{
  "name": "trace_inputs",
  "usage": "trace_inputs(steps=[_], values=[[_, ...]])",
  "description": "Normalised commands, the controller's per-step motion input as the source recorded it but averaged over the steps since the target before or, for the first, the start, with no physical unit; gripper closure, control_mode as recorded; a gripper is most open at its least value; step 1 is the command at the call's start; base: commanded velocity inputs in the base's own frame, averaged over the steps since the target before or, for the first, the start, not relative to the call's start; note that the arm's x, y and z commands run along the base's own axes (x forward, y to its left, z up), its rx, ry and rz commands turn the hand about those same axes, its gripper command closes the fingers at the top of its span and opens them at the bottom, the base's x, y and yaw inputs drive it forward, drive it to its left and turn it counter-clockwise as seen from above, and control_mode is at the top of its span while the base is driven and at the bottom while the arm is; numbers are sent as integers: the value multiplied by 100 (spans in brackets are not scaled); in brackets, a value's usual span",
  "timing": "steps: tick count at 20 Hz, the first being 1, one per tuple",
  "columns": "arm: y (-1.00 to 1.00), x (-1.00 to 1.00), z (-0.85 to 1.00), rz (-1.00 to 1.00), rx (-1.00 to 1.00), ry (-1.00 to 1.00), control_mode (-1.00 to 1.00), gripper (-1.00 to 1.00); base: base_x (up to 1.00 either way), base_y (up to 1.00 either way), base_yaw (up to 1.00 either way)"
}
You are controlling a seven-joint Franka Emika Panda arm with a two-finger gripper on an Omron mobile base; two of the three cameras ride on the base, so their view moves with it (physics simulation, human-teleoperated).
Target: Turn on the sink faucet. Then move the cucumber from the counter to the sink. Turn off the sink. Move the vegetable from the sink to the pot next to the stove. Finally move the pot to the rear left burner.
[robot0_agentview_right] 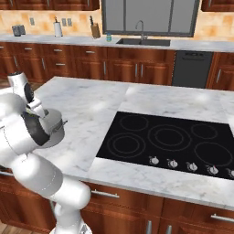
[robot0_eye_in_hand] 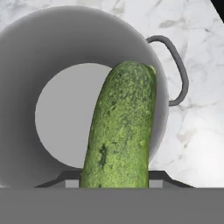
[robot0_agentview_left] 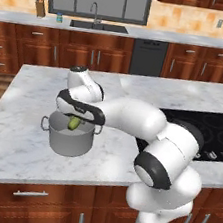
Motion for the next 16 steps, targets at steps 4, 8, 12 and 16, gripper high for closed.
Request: trace_inputs(steps=[4, 8, 12, 16], values=[[0, 38, -30, -9, 0, 11, -100, 100, 0, 0, 0], [0, 30, -31, -7, 0, 10, -100, 100, 0, 0, 0], [0, 11, -24, -4, -1, 9, -100, 100, 0, 0, 0], [0, 13, -27, -4, 0, 6, -100, 100, 0, 0, 0]])
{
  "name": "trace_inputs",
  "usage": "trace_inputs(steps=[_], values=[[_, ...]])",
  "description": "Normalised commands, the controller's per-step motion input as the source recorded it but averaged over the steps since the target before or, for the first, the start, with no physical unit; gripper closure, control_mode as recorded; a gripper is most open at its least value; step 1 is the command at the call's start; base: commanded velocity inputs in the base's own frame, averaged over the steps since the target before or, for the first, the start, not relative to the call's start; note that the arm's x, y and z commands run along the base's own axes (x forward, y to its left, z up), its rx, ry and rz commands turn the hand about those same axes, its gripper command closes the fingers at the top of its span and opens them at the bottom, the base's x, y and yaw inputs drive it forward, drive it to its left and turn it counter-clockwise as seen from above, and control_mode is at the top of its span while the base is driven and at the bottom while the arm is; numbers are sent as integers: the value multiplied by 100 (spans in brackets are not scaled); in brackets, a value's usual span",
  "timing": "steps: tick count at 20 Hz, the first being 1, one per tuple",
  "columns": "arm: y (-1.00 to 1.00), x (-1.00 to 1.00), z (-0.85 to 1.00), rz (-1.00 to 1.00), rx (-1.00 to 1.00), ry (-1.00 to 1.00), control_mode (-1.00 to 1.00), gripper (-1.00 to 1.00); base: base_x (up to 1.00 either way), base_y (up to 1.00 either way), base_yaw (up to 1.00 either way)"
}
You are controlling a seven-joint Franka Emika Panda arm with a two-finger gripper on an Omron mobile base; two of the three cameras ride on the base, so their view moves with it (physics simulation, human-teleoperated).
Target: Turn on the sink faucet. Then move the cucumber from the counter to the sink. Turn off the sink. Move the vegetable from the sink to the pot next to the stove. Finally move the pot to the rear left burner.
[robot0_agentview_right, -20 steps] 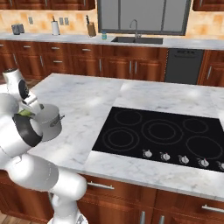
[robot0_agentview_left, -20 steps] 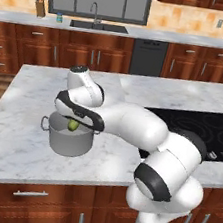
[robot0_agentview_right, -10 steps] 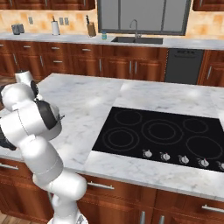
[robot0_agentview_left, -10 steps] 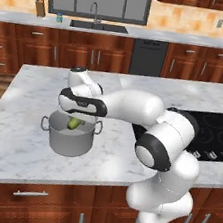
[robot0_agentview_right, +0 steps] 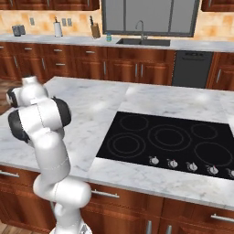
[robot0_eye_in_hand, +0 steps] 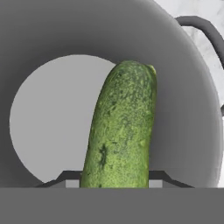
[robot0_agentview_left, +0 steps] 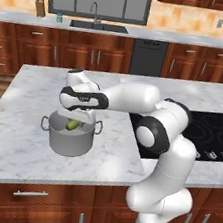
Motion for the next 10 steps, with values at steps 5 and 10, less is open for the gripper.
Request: trace_inputs(steps=[5, 10], values=[[0, 16, -29, -5, 0, 2, -100, 100, 0, 0, 0], [0, 21, -30, -7, 0, 1, -100, 100, 0, 0, 0]])
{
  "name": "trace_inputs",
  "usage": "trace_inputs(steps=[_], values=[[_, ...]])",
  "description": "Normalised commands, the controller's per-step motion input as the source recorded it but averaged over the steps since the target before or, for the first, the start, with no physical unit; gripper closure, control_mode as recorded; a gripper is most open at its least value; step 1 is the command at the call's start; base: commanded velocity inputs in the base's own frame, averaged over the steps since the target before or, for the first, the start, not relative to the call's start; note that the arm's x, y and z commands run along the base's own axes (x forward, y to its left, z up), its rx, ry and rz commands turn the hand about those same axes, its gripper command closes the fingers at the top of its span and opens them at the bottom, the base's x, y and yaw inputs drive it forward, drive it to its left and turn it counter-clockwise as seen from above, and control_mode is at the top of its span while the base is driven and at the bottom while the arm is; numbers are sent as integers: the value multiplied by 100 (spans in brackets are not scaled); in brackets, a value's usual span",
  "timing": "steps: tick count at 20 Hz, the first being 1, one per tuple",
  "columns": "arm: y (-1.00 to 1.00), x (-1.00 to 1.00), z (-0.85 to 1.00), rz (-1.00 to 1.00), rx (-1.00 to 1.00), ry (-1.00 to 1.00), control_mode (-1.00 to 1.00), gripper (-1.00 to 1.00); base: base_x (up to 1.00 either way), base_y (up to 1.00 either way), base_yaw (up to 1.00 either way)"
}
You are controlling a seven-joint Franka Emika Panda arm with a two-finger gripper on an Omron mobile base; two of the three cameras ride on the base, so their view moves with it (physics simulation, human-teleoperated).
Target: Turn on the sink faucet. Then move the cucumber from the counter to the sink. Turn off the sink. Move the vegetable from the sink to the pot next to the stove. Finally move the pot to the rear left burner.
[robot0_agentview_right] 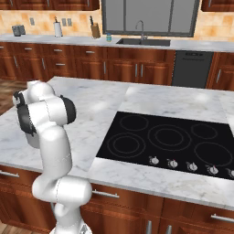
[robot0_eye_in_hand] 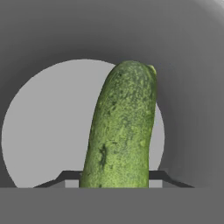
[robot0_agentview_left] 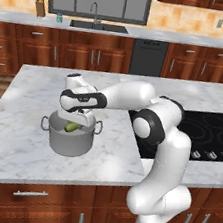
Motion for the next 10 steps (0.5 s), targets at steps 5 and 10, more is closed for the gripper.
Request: trace_inputs(steps=[5, 10], values=[[0, 21, -26, -8, 0, 1, -100, 100, 0, 0, 0], [0, 13, -20, -6, 0, 1, -100, 100, 0, 0, 0]])
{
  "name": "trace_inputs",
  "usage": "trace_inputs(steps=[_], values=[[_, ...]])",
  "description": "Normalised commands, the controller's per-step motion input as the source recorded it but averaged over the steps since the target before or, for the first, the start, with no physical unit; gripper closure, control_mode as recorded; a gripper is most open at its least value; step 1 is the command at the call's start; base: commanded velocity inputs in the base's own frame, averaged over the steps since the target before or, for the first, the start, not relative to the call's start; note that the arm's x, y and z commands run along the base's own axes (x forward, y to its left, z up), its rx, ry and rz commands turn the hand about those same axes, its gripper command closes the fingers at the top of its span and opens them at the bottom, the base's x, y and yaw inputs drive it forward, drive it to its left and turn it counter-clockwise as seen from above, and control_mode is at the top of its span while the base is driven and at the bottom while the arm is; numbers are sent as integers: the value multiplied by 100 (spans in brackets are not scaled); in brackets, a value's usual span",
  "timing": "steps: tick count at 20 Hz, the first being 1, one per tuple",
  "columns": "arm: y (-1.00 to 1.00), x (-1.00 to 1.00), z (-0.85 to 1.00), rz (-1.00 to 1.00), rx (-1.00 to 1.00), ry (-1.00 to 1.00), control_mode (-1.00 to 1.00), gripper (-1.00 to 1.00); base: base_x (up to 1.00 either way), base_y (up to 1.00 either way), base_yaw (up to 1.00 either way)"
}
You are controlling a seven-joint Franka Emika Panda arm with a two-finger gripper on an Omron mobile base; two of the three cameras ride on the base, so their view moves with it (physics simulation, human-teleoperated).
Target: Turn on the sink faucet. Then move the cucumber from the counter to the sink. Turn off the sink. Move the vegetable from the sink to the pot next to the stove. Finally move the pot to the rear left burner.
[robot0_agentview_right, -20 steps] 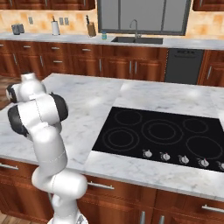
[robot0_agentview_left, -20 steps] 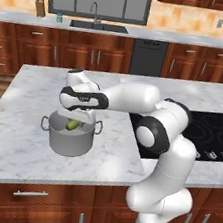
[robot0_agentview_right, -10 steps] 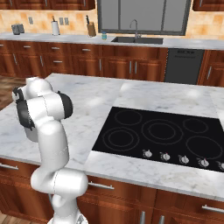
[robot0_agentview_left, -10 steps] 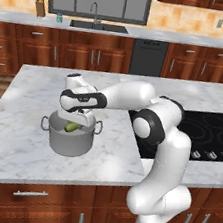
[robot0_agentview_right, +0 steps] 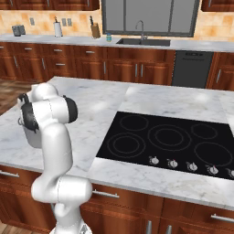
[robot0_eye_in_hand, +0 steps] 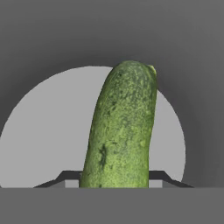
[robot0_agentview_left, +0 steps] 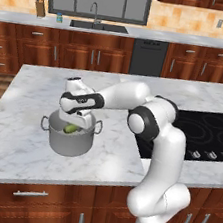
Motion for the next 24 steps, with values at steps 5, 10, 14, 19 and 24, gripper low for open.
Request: trace_inputs(steps=[5, 10, 14, 19, 24], values=[[10, 13, -21, -6, 0, 1, -100, -100, 0, 0, 0], [1, -3, -2, -6, 0, -1, -100, -100, 0, 0, 0], [-1, -45, 13, -9, 0, -8, -100, -100, 0, 0, 0], [-17, -41, 28, -9, 0, -8, -100, -100, 0, 0, 0], [-47, -45, 37, -11, 0, -7, -100, -100, 0, 0, 0]])
